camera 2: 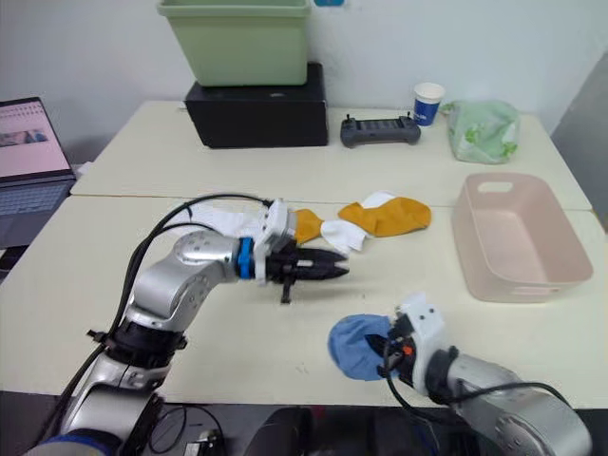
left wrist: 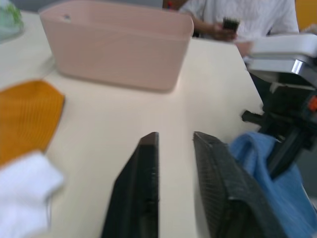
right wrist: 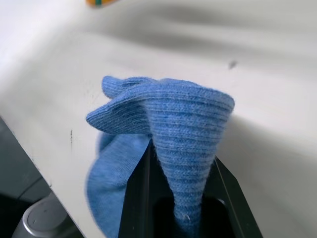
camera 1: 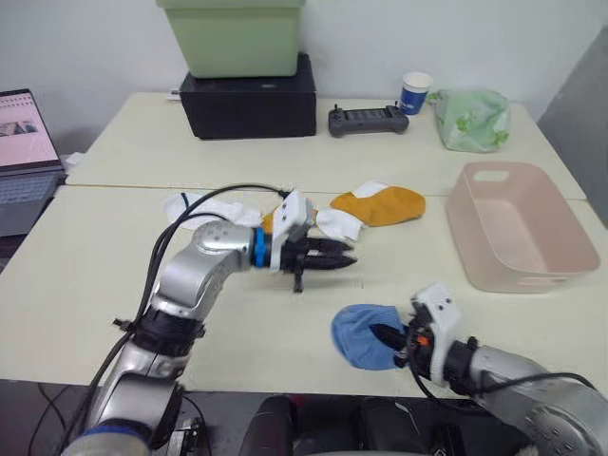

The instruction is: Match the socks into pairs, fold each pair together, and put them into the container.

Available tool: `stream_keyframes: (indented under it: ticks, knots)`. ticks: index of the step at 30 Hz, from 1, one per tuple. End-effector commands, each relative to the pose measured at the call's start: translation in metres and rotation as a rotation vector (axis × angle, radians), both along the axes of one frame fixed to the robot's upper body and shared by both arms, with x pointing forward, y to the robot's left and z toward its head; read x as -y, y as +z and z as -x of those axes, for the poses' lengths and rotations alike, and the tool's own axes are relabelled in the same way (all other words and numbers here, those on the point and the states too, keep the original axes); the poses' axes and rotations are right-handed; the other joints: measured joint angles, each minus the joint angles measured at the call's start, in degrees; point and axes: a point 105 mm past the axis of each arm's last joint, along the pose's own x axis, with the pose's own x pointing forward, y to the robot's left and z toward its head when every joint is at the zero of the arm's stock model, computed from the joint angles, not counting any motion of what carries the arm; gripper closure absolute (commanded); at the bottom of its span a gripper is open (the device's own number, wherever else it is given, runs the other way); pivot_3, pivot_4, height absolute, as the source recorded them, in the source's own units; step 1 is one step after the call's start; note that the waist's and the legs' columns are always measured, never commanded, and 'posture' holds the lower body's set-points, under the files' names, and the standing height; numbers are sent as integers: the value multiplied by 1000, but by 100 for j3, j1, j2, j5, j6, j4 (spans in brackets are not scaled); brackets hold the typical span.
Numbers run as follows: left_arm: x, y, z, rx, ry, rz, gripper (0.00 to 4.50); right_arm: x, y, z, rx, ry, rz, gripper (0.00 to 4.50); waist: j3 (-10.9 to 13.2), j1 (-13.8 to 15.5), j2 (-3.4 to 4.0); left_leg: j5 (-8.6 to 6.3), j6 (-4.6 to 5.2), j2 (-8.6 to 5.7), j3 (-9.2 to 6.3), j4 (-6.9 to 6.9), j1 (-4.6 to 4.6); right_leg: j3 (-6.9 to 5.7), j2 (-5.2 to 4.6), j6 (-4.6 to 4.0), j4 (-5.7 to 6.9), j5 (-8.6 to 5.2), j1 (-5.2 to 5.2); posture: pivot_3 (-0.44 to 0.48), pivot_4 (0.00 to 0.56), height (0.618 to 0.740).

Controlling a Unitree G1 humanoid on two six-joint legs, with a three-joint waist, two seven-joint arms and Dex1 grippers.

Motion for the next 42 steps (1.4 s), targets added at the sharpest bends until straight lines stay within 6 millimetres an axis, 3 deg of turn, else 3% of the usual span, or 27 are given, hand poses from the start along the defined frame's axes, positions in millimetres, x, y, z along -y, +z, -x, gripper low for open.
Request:
stream_keyframes:
  ticks: [1, 7, 13, 18, 22, 32, 37, 41, 42]
  knots:
    - [17, 16, 9, -1, -44, 33, 1999, 22, 42, 2, 198, -32, 41, 4500, 2, -32, 0, 0, 0, 0, 5, 0, 2, 6, 0, 0, 5, 0, -1, 0, 150, 720]
    - [33, 39, 10, 65, -94, 67, 41, 102, 123, -5, 472, -247, 301, 4500, 14, 0, -4, 1, 1, -2, 10, -6, 15, 9, 9, 0, 5, 0, 11, 0, 150, 720]
    - [38, 52, 9, 100, -112, 79, 41, 141, 171, -18, 613, -327, 622, 4500, 17, 34, -3, 1, 2, 2, 16, -8, 15, 14, 37, 0, -17, 0, 20, 0, 150, 720]
    - [43, 56, 9, 108, -99, 101, 41, 164, 157, -54, 679, -225, 1036, 4500, 25, 38, -14, 4, -3, 4, 22, -6, 16, 20, 35, 10, -41, 5, 28, 0, 150, 720]
    - [46, 58, 10, 114, -89, 109, 41, 177, 125, -84, 714, -27, 1364, 4500, 24, 29, -12, 16, -24, -1, 42, -4, 17, 36, 25, 13, -52, 7, 31, 0, 150, 720]
    - [44, 58, 9, 136, -70, 101, 41, 189, 92, -119, 648, 126, 1475, 4500, 22, 50, 0, 18, -27, 1, 41, -2, -20, 26, -1, 11, -76, 9, 8, 0, 150, 720]
    - [43, 56, 9, 142, -61, 94, 0, 184, 85, -113, 517, 131, 1374, 2820, 22, 57, 0, 18, -27, 0, 38, 3, -21, 24, -6, 11, -74, 9, 10, 0, 150, 720]
    - [41, 56, 7, 138, -50, 97, 0, 170, 91, -100, 446, 159, 1257, 1438, 22, 63, 1, 17, -27, 0, 33, 13, -21, 21, -6, 10, -68, 10, 12, 0, 150, 720]
    - [41, 56, 7, 137, -48, 98, 0, 167, 98, -99, 448, 156, 1244, 1438, 22, 60, 2, 17, -27, 0, 32, 17, -21, 20, -6, 10, -65, 10, 13, 0, 150, 720]
